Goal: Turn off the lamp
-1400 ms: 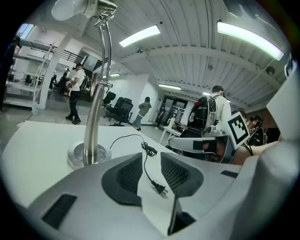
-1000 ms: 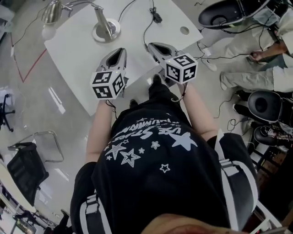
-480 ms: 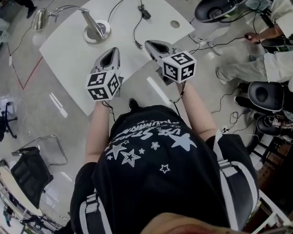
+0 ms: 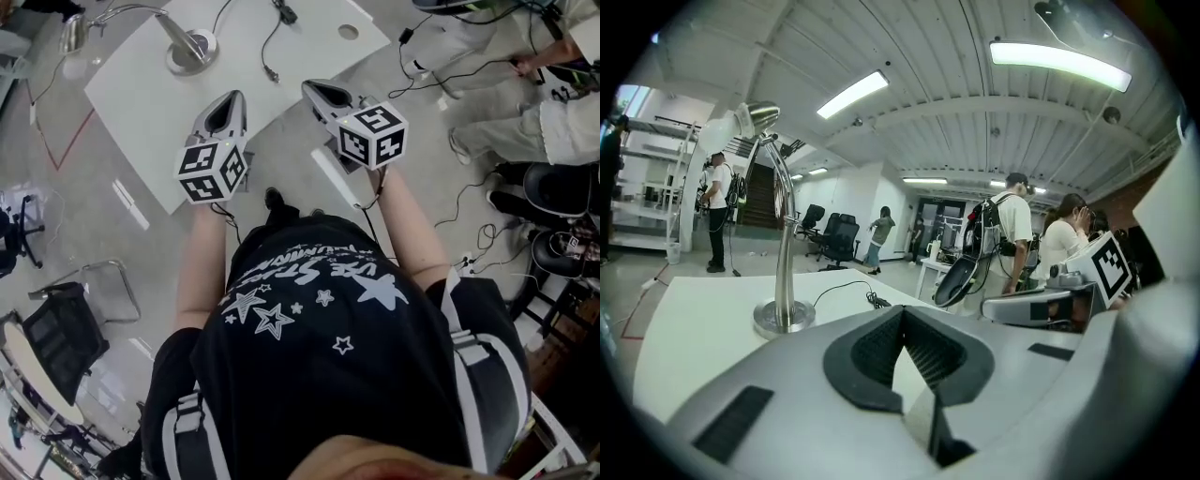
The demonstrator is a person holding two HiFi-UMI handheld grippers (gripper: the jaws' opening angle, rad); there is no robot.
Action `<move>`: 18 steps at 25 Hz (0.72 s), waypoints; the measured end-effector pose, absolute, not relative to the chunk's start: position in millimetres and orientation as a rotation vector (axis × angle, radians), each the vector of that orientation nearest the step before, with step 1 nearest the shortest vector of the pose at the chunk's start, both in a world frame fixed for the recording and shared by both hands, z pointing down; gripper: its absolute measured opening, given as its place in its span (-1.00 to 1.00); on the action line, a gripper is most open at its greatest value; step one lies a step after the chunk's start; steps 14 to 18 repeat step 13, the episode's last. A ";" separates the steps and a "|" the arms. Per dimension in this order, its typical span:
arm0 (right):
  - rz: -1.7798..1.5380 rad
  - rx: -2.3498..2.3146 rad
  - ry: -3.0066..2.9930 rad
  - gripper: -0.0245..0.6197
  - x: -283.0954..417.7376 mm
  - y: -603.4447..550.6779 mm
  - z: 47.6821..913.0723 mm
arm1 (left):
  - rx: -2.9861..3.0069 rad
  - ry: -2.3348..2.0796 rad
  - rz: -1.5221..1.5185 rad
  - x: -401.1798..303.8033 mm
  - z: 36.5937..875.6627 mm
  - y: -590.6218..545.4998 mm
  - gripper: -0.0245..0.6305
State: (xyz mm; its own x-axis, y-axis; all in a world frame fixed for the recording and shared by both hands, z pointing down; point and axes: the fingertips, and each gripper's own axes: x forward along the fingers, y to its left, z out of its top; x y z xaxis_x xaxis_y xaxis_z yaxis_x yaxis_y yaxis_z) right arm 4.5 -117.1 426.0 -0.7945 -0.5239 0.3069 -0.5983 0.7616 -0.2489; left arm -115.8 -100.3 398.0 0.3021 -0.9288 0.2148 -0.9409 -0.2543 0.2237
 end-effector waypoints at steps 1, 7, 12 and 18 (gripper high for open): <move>0.495 0.885 -2.743 -0.90 8.7 -114.5 424.2 | 2.269 -1.697 0.056 -112.5 396.1 -97.4 -0.89; 0.467 0.868 -2.771 -0.90 23.9 -98.3 413.6 | 2.290 -1.712 0.064 -88.0 388.4 -78.5 -0.89; 0.412 0.836 -2.784 -0.90 27.2 -86.9 407.1 | 2.307 -1.745 0.084 -81.3 383.9 -64.6 -0.89; 0.404 0.835 -2.787 -0.90 28.1 -84.6 405.6 | 2.309 -1.754 0.088 -81.6 382.7 -62.1 -0.89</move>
